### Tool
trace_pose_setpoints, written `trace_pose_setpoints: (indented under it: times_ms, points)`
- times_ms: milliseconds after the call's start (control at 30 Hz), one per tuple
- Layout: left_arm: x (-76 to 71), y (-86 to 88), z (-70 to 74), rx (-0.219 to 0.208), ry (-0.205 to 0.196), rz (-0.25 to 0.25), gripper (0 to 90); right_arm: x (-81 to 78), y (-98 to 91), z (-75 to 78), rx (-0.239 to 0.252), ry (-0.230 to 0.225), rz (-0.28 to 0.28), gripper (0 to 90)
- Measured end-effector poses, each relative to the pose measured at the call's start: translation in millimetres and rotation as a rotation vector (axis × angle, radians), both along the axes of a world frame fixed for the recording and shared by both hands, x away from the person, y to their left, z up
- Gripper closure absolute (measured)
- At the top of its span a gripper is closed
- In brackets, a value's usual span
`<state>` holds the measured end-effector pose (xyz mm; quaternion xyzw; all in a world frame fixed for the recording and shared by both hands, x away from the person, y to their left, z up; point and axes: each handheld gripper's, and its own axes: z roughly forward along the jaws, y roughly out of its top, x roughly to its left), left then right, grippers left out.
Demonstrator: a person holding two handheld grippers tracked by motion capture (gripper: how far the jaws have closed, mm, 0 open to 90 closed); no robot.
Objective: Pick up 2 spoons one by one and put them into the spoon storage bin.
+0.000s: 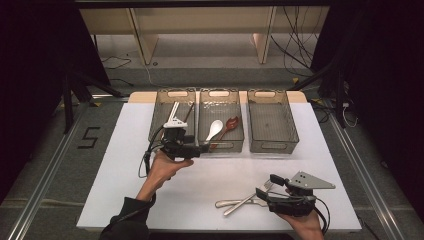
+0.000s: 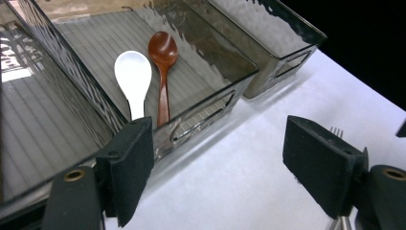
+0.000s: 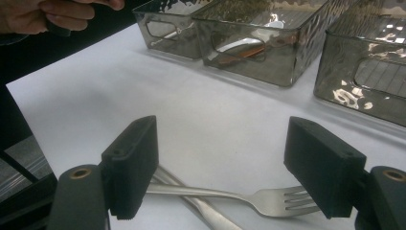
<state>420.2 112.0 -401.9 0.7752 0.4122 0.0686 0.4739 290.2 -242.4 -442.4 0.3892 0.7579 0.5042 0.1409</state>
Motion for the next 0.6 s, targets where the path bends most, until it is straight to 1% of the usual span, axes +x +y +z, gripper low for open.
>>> trace_pose_setpoints:
  times_ms: [100,167,233,267,400,600]
  points:
    - [-6.9,3.9,-1.7,-0.008,-0.013,-0.002,25.7,0.3,0.2,-0.4,-0.002,0.001,0.003,28.2]
    - [-9.8,5.7,-2.0,0.002,-0.019,-0.006,25.6,0.6,0.7,-0.7,0.0,0.005,0.005,28.2]
    - [-14.0,8.1,-3.1,0.0,-0.028,-0.008,25.3,0.4,1.0,-0.6,-0.001,0.006,0.008,28.2]
    - [-14.9,9.5,-3.7,0.006,-0.031,-0.015,25.2,0.4,1.1,-0.7,-0.001,0.007,0.009,28.2]
    - [-21.1,14.3,-7.2,-0.006,-0.032,-0.012,24.3,0.9,1.2,-1.3,-0.006,0.013,0.014,28.2]
    - [-30.3,21.7,-9.7,-0.014,-0.055,-0.022,22.5,1.3,2.1,-2.1,-0.004,0.011,0.018,28.2]
